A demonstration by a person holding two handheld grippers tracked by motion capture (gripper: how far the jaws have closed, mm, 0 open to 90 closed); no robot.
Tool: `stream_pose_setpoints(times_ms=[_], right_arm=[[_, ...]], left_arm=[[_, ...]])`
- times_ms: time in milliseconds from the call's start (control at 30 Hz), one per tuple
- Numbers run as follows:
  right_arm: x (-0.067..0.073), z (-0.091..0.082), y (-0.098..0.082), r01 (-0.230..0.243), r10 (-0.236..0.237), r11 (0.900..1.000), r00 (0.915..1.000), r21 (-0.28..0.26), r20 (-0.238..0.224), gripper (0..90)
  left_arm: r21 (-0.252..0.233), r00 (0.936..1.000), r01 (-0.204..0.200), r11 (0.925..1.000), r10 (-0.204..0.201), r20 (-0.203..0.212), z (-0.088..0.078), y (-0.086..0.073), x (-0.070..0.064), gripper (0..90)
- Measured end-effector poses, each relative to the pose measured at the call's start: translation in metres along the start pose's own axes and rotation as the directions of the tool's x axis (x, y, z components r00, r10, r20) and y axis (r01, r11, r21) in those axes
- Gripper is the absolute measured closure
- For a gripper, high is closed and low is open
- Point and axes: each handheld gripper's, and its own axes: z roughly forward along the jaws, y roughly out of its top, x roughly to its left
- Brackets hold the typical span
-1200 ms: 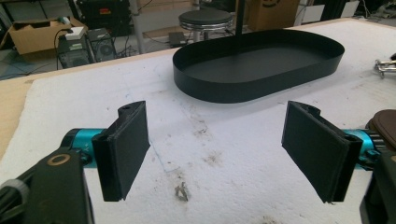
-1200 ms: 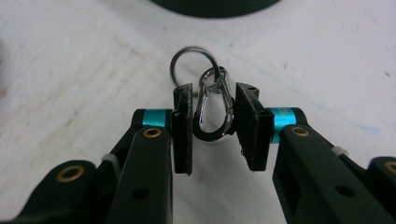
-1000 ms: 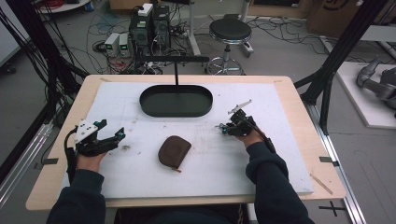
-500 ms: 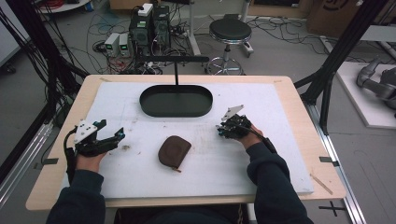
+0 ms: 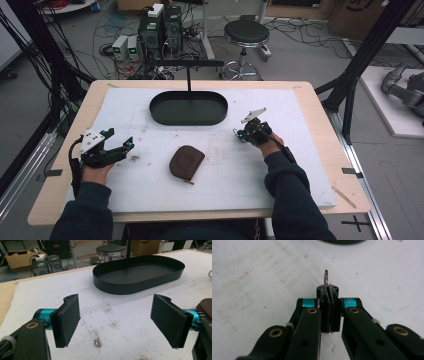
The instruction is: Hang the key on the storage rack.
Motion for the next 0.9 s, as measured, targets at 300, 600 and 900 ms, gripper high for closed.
stream_pose_setpoints(times_ms=[300,600,900], right_arm=[[-0.004,-0.025,0.023,0.009,-0.014,0.977,0.9997,-0.213,-0.022,90.0],[-0.02,-0.037,0.069,0.017,-0.021,0.943,0.9998,-0.332,-0.008,90.0],[-0.04,-0.029,0.118,0.065,-0.059,0.933,0.9979,-0.353,0.029,90.0]], left_arm=[[0.003,1.0,-0.001,1.0,0.001,0.0,0.0,-0.001,0.001,23.5],[0.002,1.0,0.002,1.0,-0.002,0.003,0.001,-0.001,0.0,23.6],[0.002,1.0,0.004,1.0,-0.004,0.009,0.003,0.0,0.0,23.5]])
